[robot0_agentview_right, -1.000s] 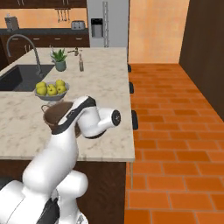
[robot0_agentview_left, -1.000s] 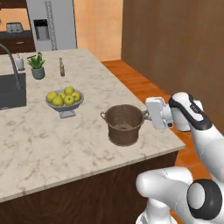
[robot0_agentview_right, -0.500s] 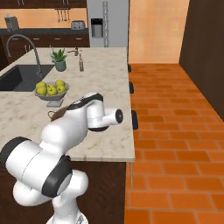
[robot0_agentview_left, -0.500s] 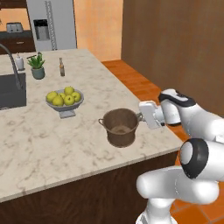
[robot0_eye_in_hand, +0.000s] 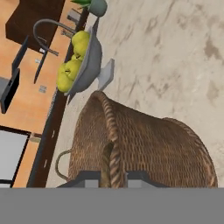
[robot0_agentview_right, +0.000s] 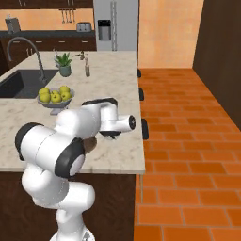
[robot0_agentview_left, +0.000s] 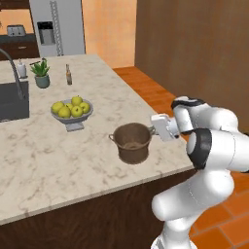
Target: Open the cabinet, pick up the bread from the cabinet and place it in the basket. Then move the basket to the dining counter.
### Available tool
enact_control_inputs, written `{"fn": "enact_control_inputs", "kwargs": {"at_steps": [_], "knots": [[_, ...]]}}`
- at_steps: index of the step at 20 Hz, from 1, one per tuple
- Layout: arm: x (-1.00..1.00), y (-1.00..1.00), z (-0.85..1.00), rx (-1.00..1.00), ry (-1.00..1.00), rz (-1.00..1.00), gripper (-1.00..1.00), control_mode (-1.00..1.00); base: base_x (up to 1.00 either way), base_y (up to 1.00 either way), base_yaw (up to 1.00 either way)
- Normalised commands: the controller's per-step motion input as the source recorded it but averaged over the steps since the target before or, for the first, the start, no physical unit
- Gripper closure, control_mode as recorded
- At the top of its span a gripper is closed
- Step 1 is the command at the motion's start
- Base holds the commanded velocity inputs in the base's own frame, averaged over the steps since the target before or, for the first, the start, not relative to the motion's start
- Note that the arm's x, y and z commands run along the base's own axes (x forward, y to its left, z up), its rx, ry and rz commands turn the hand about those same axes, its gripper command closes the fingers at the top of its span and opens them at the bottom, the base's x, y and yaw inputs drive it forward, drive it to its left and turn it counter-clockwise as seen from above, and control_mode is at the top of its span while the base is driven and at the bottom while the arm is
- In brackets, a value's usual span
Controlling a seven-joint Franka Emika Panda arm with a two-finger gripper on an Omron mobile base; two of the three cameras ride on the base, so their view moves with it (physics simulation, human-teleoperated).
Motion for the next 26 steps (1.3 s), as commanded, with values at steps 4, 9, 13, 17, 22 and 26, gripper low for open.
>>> {"fn": "enact_control_inputs", "kwargs": {"at_steps": [4,9,13,17,22,26], "knots": [[0.35,0.0,-0.17,-0.02,0.0,0.09,-1.0,-1.0,0.0,0.0,0.0],[-0.22,-0.09,0.57,0.0,-0.06,0.02,-1.0,-1.0,0.0,0.0,0.0],[-0.36,-0.1,1.0,-0.07,0.0,0.0,-1.0,-1.0,0.0,0.0,0.0],[-0.64,0.44,1.0,-0.43,0.0,0.0,-1.0,-1.0,0.0,0.0,0.0],[-0.89,0.95,0.97,-0.64,-0.02,0.07,-1.0,-1.0,0.0,0.0,0.0],[-1.0,0.89,0.85,-0.57,-0.17,0.09,-1.0,-1.0,0.0,0.0,0.0]]}}
